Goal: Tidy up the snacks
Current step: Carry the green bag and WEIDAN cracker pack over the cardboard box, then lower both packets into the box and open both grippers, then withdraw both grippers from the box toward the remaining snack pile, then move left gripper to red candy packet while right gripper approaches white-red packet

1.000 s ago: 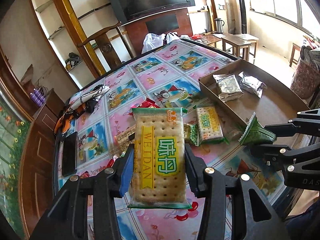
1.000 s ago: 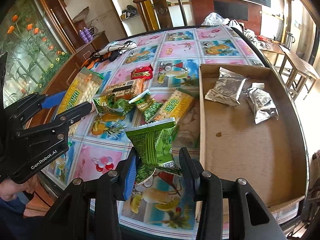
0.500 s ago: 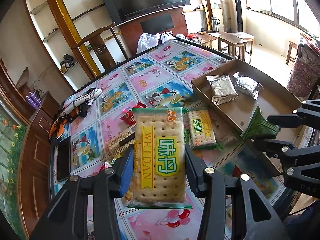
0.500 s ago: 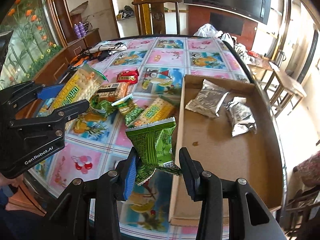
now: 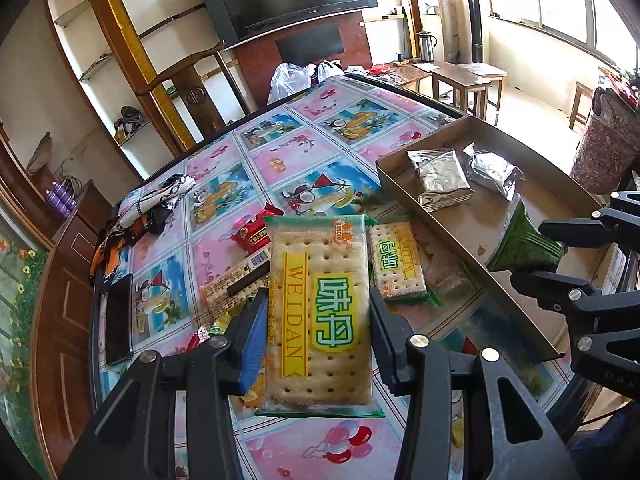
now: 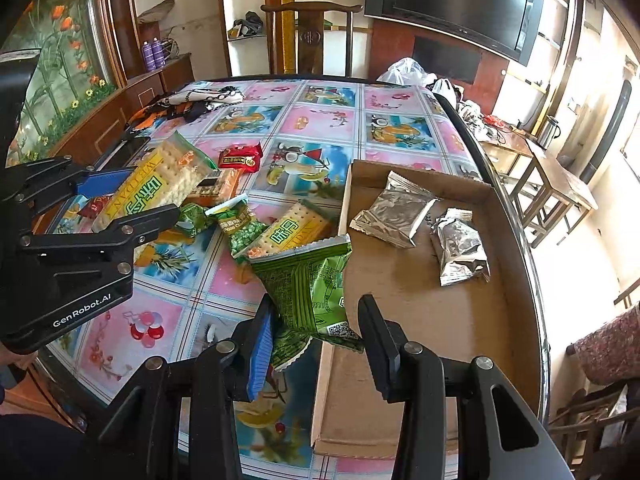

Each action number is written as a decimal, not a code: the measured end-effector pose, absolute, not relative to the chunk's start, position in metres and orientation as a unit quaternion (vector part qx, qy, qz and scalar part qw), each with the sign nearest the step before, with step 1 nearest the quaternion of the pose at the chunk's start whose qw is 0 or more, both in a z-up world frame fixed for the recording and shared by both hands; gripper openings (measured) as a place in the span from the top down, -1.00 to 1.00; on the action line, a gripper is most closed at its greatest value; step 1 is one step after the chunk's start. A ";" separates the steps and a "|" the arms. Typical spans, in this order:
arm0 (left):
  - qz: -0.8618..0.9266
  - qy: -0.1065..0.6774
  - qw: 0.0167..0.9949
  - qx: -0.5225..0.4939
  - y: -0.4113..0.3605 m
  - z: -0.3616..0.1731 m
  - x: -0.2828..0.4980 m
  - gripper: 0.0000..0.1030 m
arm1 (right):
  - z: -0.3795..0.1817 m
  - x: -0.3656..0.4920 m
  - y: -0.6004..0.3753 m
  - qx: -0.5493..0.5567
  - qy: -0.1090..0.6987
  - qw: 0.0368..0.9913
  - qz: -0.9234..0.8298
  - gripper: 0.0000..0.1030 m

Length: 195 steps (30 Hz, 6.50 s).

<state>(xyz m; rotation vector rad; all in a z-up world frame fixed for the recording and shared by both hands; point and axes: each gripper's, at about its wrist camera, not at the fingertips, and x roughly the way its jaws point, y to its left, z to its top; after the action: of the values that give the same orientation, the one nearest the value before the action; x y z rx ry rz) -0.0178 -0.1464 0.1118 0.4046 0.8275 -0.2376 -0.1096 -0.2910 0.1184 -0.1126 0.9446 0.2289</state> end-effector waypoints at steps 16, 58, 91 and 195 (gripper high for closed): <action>-0.130 0.400 0.886 0.193 -0.166 0.104 -0.017 0.12 | 0.116 -0.113 -0.300 -0.060 0.456 0.882 0.099 0.13; -0.256 0.516 0.809 0.116 -0.318 0.031 0.044 0.12 | 0.056 -0.087 -0.447 0.087 0.538 0.838 0.024 0.14; -0.270 0.491 0.821 0.111 -0.299 0.051 0.033 -0.08 | 0.046 -0.051 -0.444 0.063 0.536 0.841 0.026 0.11; -0.067 0.427 0.899 0.065 -0.052 0.100 -0.038 -0.36 | 0.108 -0.105 -0.216 -0.080 0.474 0.867 0.133 -0.42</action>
<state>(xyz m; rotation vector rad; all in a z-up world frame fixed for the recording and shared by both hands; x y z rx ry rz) -0.0380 -0.0523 0.0996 0.1341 0.8840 -0.1379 -0.1050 -0.2156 0.1076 -0.1684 0.9925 0.2784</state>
